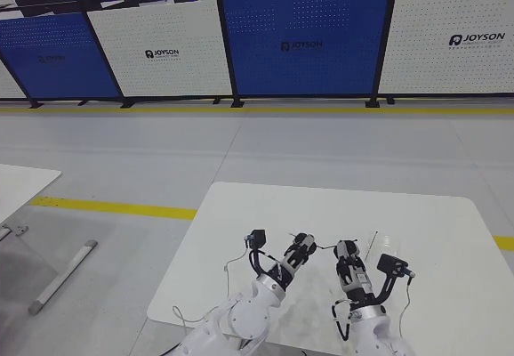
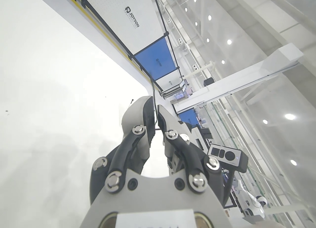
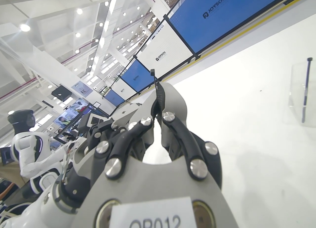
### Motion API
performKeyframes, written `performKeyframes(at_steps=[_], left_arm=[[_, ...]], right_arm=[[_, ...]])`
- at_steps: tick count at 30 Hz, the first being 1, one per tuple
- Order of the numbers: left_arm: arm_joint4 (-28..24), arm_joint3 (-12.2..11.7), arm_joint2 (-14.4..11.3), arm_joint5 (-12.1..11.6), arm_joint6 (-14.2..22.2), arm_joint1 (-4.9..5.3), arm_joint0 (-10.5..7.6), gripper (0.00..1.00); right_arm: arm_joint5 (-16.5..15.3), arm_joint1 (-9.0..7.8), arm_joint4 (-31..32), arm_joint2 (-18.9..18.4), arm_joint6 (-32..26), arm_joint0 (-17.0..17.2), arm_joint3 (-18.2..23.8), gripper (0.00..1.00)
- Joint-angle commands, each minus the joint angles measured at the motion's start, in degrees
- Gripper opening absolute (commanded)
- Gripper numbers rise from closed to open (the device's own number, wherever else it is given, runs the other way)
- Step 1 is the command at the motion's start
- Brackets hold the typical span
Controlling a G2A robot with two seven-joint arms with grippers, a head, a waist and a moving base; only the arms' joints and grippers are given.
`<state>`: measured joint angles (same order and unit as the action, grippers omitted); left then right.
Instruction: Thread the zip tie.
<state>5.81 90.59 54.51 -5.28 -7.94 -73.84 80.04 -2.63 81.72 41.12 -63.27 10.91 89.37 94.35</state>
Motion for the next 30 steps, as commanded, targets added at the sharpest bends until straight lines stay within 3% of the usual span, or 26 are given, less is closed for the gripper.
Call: performKeyframes(at_steps=[1,9,19,24,30], left_arm=[[0.26,-0.07,-0.02,0.4,0.26,-0.04,-0.02,0.44],[1.52,0.37,-0.26,1.12,1.51,-0.16,0.24,0.4],[2.52,0.71,-0.12,2.77,4.19,-0.22,-0.17,0.19],[2.58,0.84,-0.11,3.01,4.66,-0.31,-0.25,0.22],[2.58,0.64,-0.09,3.34,5.31,-0.41,-0.31,0.17]], right_arm=[[0.11,0.01,0.14,-0.01,0.01,-0.02,0.04,0.0],[0.96,0.1,0.87,0.01,0.2,-0.4,0.12,0.0],[1.65,0.21,0.83,-0.27,0.28,-0.59,0.26,0.0],[1.72,0.25,0.85,-0.33,0.14,-0.6,0.28,0.0],[1.89,0.32,0.74,-0.41,0.11,-0.76,0.12,0.0]])
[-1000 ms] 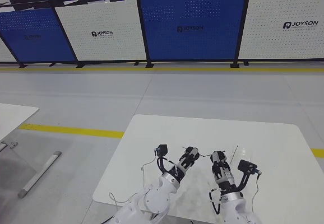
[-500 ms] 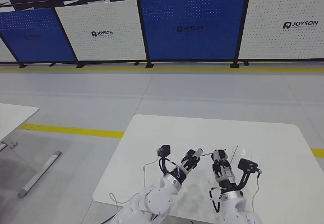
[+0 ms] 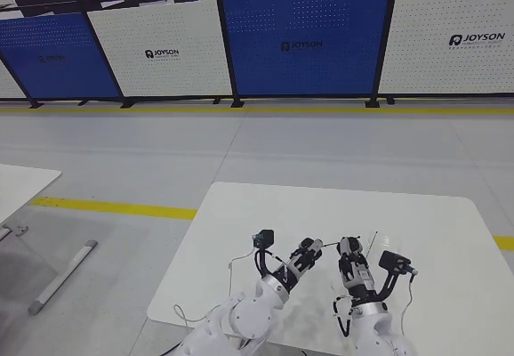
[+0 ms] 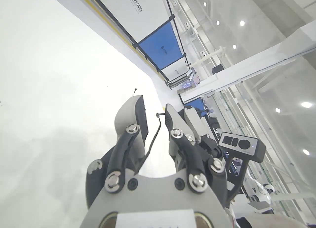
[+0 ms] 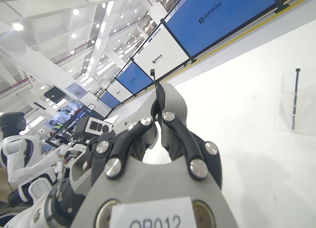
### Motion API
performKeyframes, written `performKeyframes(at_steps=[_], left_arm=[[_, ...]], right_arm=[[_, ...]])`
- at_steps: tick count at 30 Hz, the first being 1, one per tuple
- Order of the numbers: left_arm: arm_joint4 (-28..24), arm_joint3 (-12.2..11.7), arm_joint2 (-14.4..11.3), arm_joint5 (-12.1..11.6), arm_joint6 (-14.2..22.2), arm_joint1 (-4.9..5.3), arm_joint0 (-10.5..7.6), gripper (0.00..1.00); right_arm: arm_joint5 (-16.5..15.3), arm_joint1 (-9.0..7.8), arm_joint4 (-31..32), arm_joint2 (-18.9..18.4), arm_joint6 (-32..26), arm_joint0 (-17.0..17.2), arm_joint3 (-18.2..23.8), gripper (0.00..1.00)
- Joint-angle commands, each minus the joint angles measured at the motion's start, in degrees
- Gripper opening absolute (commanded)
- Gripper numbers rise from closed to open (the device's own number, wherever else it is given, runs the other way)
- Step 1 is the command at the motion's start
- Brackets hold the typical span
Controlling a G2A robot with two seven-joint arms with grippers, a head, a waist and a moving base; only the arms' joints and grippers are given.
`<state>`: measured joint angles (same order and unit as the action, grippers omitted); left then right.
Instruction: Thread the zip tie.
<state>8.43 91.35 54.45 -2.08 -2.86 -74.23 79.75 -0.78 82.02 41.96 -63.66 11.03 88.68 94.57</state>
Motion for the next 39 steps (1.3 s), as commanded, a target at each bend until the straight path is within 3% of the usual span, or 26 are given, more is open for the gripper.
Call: performKeyframes(at_steps=[1,5,21,29,34,39], left_arm=[[-0.07,-0.16,-0.01,0.22,0.36,-0.04,-0.12,0.16],[0.12,-0.4,-0.2,0.34,1.38,-0.08,-0.25,0.0],[0.65,-0.5,0.36,-0.14,0.53,-0.29,-0.18,0.0],[2.29,-0.41,0.25,0.64,1.36,-0.27,-0.09,0.0],[6.68,-0.06,0.51,2.18,3.46,0.13,-0.29,0.0],[6.68,-0.06,0.51,2.18,3.46,0.13,-0.29,0.0]], right_arm=[[0.06,0.03,-0.2,-0.04,-0.06,-0.17,-0.24,0.0],[0.04,0.11,-0.35,0.05,-0.09,-0.46,-0.54,0.0],[1.47,0.28,1.23,0.08,0.34,-0.63,-0.9,0.0],[1.83,0.21,2.79,-0.22,0.39,-0.07,-0.06,0.0],[1.52,-0.08,5.51,-0.58,-0.99,0.03,0.29,0.0],[1.52,-0.08,5.51,-0.58,-0.99,0.03,0.29,0.0]])
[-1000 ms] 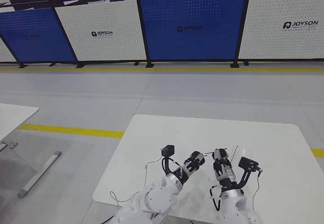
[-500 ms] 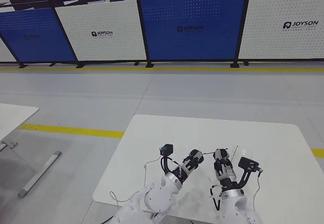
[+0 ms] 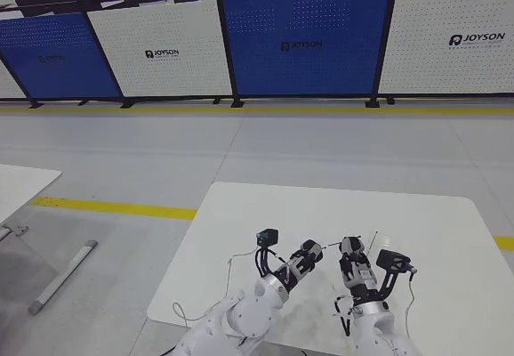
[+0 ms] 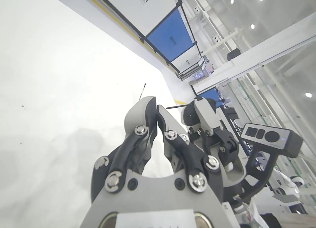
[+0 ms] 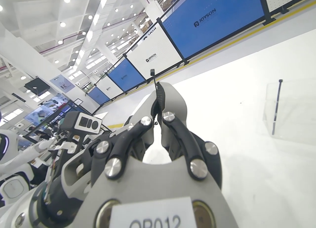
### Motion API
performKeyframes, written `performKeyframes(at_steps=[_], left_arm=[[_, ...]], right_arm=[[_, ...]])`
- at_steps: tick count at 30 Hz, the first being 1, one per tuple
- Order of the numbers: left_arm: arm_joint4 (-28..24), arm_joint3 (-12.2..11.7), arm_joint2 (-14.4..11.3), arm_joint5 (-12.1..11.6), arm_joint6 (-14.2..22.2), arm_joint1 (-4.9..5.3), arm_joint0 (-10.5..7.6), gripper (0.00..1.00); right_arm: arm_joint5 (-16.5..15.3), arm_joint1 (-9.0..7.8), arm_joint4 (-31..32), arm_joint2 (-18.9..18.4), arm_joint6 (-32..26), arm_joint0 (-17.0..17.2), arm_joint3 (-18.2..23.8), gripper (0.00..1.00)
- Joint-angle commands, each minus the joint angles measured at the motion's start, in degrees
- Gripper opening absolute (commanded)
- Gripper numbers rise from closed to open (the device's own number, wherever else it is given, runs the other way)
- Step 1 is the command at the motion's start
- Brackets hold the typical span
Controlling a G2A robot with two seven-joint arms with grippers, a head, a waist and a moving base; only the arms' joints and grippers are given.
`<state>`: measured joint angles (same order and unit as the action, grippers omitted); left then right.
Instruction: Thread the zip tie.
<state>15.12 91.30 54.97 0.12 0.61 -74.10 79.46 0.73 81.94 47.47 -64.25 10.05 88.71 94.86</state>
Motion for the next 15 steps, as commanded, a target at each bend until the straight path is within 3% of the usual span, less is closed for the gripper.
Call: performKeyframes(at_steps=[1,6,15], left_arm=[[-0.01,-0.01,-0.01,-0.02,-0.02,0.0,0.0,0.0],[0.5,-0.15,0.09,0.16,0.27,0.05,-0.09,0.0],[-0.79,1.42,4.87,0.98,10.71,1.56,0.94,0.0]], right_arm=[[0.01,0.0,0.0,0.0,0.0,0.0,0.0,0.0],[0.01,0.0,0.0,0.0,0.0,0.0,0.0,0.0],[-4.49,-0.88,0.61,-2.48,-5.31,0.91,0.34,0.0]])
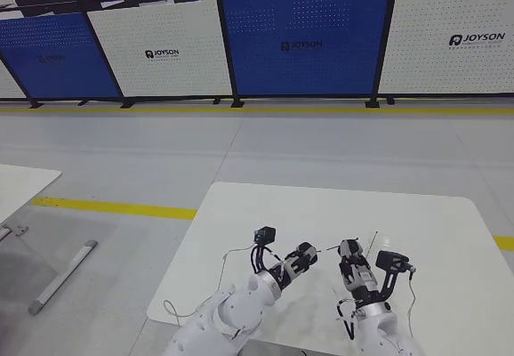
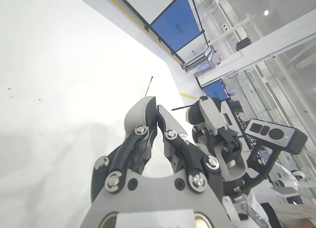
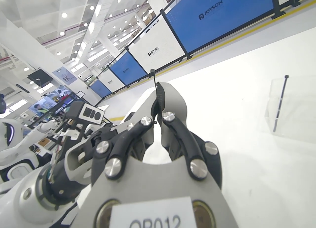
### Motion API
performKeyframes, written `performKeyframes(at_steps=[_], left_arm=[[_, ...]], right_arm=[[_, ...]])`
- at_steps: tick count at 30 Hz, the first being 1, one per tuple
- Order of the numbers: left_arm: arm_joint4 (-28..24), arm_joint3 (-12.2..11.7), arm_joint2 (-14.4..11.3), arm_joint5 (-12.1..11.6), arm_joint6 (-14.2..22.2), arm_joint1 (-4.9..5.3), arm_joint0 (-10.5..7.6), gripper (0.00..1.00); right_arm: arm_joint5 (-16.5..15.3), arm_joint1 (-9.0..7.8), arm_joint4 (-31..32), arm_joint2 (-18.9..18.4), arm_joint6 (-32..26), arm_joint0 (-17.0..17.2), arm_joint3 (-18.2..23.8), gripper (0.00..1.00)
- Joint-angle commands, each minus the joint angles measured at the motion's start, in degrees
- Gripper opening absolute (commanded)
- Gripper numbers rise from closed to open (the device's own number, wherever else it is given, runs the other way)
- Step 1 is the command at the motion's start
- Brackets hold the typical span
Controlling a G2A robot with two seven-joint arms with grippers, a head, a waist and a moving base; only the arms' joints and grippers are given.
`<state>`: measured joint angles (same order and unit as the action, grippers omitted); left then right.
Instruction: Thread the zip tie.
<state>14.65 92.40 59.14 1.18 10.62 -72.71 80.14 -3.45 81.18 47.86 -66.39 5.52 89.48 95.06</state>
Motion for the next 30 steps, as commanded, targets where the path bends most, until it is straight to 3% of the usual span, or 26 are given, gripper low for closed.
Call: performKeyframes(at_steps=[1,14,21,30], left_arm=[[-0.81,0.61,1.25,-0.08,0.57,0.25,0.48,0.0],[-0.81,0.61,1.25,-0.08,0.57,0.25,0.48,0.0],[-0.71,0.54,1.15,-1.08,3.37,0.48,0.18,0.0],[-0.6,0.57,1.2,-1.1,3.41,0.5,0.16,0.0]], right_arm=[[-0.57,-0.21,0.28,-0.6,-1.35,0.25,0.34,0.0],[-0.82,-0.25,0.07,-0.77,-1.5,0.34,0.53,0.0],[-4.48,-0.51,0.0,-0.69,-2.97,-0.41,-0.4,0.0],[-4.67,-0.53,0.29,-0.7,-2.61,-0.52,-0.69,0.0]])
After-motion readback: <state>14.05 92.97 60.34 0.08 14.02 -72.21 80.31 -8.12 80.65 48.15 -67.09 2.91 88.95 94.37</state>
